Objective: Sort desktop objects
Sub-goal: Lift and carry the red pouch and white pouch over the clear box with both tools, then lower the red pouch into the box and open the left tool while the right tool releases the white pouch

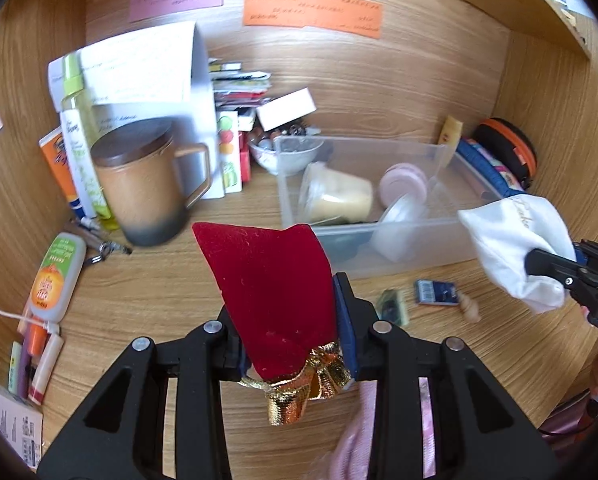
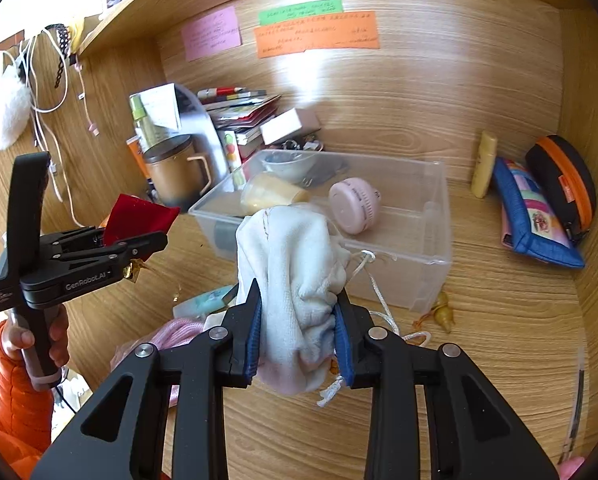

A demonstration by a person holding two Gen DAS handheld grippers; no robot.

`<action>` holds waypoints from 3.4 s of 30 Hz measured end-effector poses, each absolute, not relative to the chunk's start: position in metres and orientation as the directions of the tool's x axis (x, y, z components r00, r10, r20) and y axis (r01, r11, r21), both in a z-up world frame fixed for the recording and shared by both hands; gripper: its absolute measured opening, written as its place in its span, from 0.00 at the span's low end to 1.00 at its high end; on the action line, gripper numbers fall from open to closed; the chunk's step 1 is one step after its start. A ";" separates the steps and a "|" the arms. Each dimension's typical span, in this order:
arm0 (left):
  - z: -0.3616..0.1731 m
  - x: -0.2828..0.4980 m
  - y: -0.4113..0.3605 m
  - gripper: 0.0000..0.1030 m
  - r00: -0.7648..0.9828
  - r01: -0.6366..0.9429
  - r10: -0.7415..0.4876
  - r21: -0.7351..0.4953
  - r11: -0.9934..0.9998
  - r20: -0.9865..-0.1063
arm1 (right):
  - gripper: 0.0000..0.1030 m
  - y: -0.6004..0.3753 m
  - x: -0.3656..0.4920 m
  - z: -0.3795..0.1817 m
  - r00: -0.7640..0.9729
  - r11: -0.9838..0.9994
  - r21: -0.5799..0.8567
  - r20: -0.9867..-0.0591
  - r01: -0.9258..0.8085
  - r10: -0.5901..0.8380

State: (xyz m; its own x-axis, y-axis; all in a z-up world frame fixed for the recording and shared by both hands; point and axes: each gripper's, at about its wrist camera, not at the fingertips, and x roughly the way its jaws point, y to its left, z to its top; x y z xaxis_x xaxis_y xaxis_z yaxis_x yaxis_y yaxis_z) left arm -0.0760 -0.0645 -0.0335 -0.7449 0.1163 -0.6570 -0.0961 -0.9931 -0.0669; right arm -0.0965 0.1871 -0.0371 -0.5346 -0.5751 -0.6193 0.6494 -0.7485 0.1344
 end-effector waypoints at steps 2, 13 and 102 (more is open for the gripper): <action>-0.030 -0.076 -0.059 0.33 -0.748 -0.109 0.129 -0.071 -0.992 -0.651 | 0.27 0.191 -0.099 -0.036 -0.540 -0.754 0.139 -0.616 0.642 -0.574; -0.013 -0.084 -0.031 0.33 -0.758 -0.187 0.201 -0.089 -0.978 -0.621 | 0.27 0.204 -0.108 -0.026 -0.570 -0.770 0.145 -0.590 0.621 -0.571; -0.047 -0.250 0.025 0.48 -0.668 -0.232 0.158 0.001 -0.973 -0.727 | 0.31 0.147 -0.253 -0.065 -0.616 -0.844 -0.046 -0.705 0.535 -0.352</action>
